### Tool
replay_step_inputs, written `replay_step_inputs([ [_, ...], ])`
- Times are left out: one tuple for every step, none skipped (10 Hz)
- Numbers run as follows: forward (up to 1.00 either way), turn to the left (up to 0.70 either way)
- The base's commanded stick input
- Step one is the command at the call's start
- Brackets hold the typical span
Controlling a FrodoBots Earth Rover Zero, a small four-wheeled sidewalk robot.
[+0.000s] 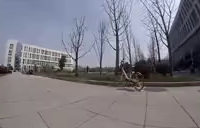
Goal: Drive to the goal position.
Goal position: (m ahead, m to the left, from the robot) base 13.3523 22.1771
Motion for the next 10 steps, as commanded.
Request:
replay_step_inputs([
  [0.00, 0.70],
  [0.00, 0.70],
  [0.00, 0.70],
  [0.00, 0.70],
  [0.00, 0.70],
  [0.00, 0.70],
  [0.00, 0.70],
  [0.00, 0.70],
  [0.00, 0.70],
  [0.00, 0.70],
])
